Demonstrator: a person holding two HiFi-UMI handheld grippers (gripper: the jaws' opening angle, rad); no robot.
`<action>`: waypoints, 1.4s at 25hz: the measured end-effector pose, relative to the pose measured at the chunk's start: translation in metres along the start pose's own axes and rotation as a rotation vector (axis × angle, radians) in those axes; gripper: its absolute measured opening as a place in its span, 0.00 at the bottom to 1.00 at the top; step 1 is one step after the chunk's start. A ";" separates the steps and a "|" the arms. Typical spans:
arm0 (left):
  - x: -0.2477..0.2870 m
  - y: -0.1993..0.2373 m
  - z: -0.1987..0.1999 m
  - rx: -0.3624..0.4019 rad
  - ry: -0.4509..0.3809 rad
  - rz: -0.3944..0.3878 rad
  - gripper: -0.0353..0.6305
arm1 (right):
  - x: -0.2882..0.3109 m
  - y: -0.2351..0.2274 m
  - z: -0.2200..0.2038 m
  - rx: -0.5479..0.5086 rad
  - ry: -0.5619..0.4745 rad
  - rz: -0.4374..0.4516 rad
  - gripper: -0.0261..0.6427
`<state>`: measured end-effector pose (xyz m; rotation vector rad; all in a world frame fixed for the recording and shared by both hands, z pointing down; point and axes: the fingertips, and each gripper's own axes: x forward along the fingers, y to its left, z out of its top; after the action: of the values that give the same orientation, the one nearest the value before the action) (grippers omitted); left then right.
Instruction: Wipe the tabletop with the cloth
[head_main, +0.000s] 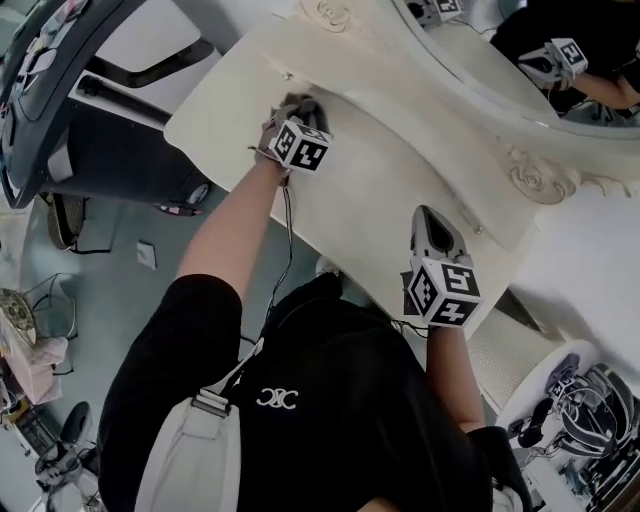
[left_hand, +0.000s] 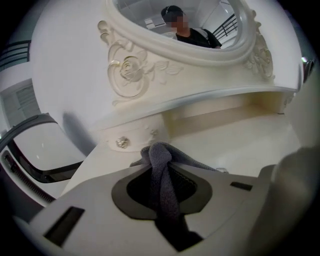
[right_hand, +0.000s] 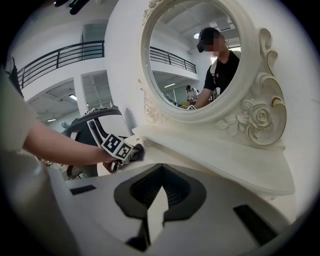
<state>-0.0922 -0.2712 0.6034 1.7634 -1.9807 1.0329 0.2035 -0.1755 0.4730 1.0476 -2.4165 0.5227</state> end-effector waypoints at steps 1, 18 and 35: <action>0.003 0.016 -0.004 -0.011 0.003 0.013 0.15 | 0.004 0.000 0.001 -0.002 0.007 -0.002 0.04; 0.034 0.219 -0.060 -0.188 0.080 0.169 0.15 | 0.032 0.014 -0.006 -0.050 0.122 -0.025 0.04; -0.007 0.199 -0.086 -0.323 0.103 0.176 0.14 | 0.011 0.009 -0.019 -0.056 0.097 0.003 0.04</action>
<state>-0.3003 -0.2099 0.5969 1.3625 -2.1256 0.7798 0.1953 -0.1662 0.4932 0.9725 -2.3344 0.4932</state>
